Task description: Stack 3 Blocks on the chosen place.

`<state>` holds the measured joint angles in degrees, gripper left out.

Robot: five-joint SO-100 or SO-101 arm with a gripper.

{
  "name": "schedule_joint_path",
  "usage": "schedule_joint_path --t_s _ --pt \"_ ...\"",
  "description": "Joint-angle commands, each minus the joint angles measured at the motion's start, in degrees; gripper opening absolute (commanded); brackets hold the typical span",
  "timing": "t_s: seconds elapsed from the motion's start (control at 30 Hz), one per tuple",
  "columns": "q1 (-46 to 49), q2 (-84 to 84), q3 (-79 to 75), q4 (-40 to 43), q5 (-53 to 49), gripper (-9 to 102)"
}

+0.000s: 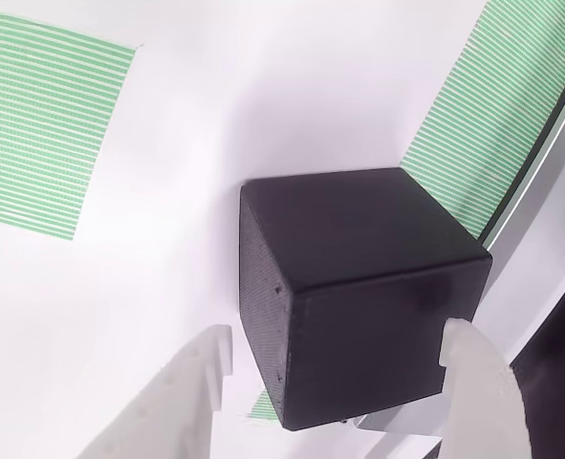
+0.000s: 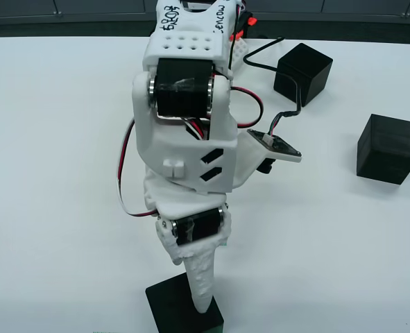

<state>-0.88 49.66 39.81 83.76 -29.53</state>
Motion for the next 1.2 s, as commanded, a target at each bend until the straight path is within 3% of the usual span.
schedule_joint_path --t_s 0.0,0.63,1.17 --pt "1.1 5.3 -1.0 1.0 -0.4 25" --pt "0.2 -4.3 -10.8 1.2 -1.1 38" --pt "-0.7 -10.5 -15.4 1.3 -1.1 38"
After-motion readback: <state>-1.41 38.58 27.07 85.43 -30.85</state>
